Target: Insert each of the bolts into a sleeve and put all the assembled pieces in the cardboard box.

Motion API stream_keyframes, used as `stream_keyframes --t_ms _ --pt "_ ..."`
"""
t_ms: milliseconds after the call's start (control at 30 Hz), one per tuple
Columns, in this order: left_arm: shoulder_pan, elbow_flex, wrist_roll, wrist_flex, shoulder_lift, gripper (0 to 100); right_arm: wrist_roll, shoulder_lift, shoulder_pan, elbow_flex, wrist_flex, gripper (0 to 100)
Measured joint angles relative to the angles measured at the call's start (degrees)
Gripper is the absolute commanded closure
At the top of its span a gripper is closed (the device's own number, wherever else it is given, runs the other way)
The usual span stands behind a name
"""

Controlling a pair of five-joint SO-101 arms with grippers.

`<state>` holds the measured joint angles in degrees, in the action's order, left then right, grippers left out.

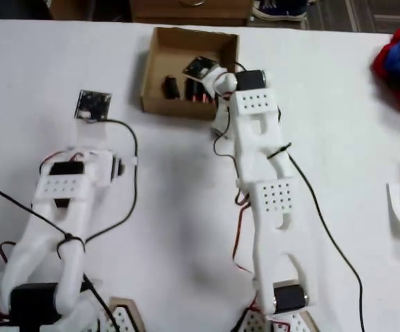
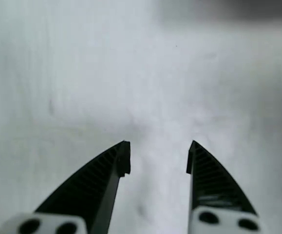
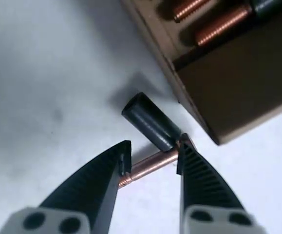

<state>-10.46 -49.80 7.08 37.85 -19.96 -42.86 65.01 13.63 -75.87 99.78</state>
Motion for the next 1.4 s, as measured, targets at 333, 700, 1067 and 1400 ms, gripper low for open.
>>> stream_keyframes --t_ms 333,700,1067,1400 --pt "0.1 -0.5 0.0 0.0 0.0 79 0.0 5.5 0.0 -0.1 -4.9 85.4" --pt "0.0 -0.5 0.0 0.0 0.0 79 0.0 5.9 0.9 -1.8 -0.5 97.4" --pt "0.1 -0.5 0.0 0.0 0.0 79 8.3 -1.8 6.2 5.0 0.2 97.1" --pt "0.0 -0.5 0.0 0.0 0.0 79 9.1 -4.7 8.8 12.8 0.2 77.6"
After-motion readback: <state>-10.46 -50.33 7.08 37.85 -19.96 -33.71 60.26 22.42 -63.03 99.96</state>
